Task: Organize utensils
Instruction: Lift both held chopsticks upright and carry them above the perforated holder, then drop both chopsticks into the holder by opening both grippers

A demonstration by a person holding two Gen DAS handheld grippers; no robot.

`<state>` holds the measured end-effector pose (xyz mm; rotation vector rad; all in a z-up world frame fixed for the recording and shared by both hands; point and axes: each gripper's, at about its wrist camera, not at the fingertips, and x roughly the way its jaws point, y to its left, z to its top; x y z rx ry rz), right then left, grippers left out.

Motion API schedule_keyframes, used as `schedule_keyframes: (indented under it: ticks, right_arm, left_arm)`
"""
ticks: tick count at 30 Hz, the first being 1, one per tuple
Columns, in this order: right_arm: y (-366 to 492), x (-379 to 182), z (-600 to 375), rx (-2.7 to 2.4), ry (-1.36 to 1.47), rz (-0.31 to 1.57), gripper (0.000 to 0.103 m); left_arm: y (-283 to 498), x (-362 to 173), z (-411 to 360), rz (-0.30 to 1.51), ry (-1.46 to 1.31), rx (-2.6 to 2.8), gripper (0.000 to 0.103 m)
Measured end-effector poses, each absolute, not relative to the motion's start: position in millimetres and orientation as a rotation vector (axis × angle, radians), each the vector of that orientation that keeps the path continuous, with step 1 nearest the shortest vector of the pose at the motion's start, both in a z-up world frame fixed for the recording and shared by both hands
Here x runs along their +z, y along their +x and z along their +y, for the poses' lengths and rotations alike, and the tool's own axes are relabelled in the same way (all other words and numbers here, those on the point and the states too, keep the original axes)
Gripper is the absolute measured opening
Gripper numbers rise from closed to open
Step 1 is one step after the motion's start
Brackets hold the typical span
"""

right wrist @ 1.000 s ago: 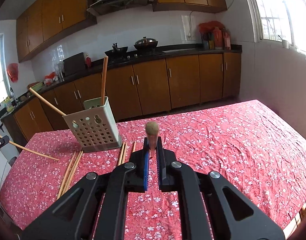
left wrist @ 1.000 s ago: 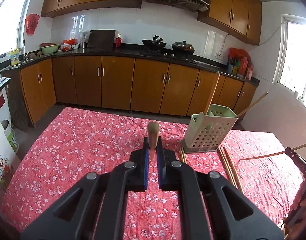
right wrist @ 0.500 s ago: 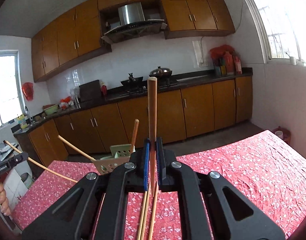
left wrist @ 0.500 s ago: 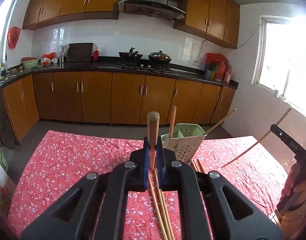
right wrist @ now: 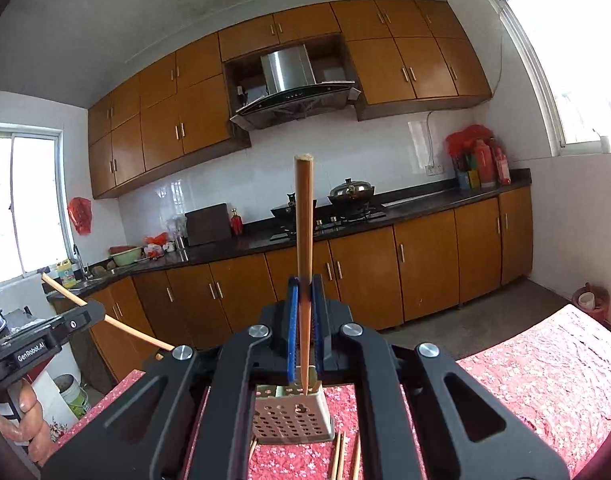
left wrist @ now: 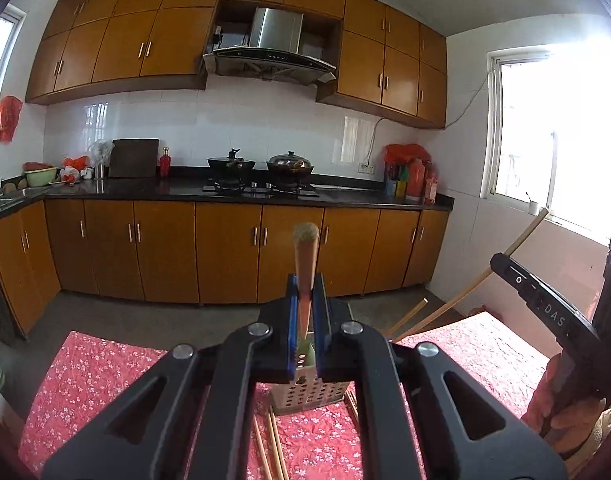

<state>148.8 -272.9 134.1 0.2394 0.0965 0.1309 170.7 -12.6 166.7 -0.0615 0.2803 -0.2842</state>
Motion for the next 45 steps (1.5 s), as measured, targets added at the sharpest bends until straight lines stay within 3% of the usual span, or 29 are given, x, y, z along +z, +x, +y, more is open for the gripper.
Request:
schedule_keyframes:
  ticks: [16, 20, 30, 37, 40, 45]
  right_arm:
    - [217, 93, -245, 0.147, 0.226, 0.267, 0.009]
    - [208, 93, -245, 0.129, 0.208, 0.252, 0.031]
    - [162, 88, -279, 0.064, 0.224, 0.272, 0.031]
    - [158, -7, -290, 0.039, 0.213, 0.625, 0.031]
    - [162, -49, -280, 0.098, 0.222, 0.764, 0.022]
    - [164, -92, -252, 0.133, 0.183, 0.882, 0.022]
  left_arm:
    - [257, 114, -29, 0.49, -0.055, -0.296, 0.008]
    - [259, 114, -22, 0.485, -0.087, -0.292, 0.014]
    - [208, 121, 14, 0.39, -0.101, -0.211, 0.024]
    - [174, 55, 45, 0.521, -0.067, -0.114, 0.025]
    - [170, 11, 47, 0.628, -0.028, -0.101, 0.025]
    - [168, -34, 44, 0.745, -0.037, -0.13, 0.025]
